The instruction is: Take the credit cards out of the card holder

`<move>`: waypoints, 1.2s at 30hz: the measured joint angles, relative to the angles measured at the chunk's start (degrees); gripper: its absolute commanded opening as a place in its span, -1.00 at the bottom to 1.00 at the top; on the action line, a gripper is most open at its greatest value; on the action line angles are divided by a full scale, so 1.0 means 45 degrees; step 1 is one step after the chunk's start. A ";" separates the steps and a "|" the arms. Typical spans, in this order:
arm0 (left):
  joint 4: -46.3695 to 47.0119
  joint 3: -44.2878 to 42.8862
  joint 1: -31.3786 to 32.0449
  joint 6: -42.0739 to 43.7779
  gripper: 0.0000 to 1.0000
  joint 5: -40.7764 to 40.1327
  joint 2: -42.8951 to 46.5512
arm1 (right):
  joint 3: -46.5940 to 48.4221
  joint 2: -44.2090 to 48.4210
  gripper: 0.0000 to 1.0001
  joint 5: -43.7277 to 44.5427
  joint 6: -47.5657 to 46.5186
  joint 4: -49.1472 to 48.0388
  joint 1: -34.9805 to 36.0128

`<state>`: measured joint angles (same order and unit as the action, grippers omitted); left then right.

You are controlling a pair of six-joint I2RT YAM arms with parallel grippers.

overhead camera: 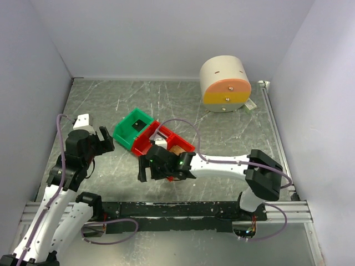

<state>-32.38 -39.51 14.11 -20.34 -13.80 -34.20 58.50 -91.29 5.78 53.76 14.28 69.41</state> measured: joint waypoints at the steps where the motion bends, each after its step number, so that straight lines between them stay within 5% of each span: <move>1: -0.0005 -0.0005 0.0019 -0.0068 0.91 -0.0019 -0.0053 | 0.0194 -0.0257 0.97 0.0000 0.0000 0.0151 0.0010; 14: -0.0151 -0.0005 0.0083 -0.0724 0.91 -0.0602 -0.0622 | 0.0937 -0.1909 1.00 0.0291 0.0039 0.1273 0.0019; 23: -0.0151 -0.0005 0.0083 -0.0724 0.91 -0.0593 -0.0743 | 0.1282 -0.1996 1.00 0.2419 -0.0083 0.2909 -0.0131; 36: -0.0151 -0.0005 0.0083 -0.0724 0.91 -0.0554 -0.0806 | 0.0389 -0.0976 1.00 0.2963 -0.1715 0.3274 -0.3619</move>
<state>-33.06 -39.53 14.48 -23.59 -16.29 -37.82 60.25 -95.68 19.11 46.04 29.02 53.12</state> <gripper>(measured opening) 0.956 0.999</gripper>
